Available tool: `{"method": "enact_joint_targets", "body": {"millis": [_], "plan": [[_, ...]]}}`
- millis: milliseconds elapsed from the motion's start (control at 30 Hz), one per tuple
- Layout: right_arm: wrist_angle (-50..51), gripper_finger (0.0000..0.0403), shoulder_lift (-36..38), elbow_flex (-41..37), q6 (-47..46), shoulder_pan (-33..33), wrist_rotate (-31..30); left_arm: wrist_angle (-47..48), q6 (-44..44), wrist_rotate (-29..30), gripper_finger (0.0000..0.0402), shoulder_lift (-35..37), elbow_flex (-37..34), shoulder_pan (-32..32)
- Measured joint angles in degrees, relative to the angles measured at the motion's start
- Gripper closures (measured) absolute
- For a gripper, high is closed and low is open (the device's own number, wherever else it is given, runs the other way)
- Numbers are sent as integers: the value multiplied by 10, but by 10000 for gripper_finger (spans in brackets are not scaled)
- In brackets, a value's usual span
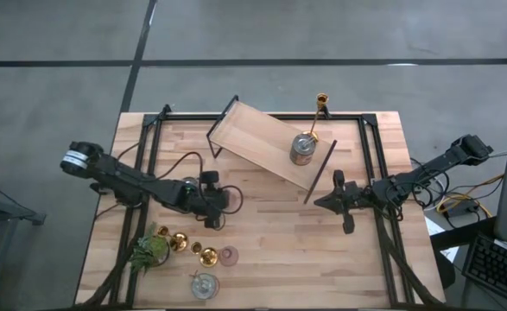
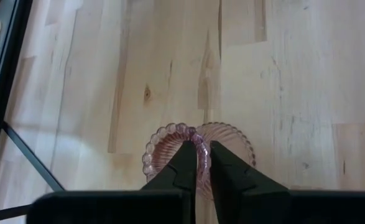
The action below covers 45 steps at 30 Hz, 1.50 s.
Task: Pick & Place candle stick holders
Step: Put the middle pink glass candle holder on the shelf
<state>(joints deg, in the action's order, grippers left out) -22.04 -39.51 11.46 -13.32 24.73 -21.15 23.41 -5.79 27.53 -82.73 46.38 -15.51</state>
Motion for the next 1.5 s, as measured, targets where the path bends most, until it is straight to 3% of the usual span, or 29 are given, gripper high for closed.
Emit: {"method": "enact_joint_targets", "body": {"millis": [567,1500], "plan": [[0,394,0,0,0,0,0,0,49,-30,392,6,60,-4],[0,394,0,0,2,0,0,16,46,-30,395,8,59,-5]]}}
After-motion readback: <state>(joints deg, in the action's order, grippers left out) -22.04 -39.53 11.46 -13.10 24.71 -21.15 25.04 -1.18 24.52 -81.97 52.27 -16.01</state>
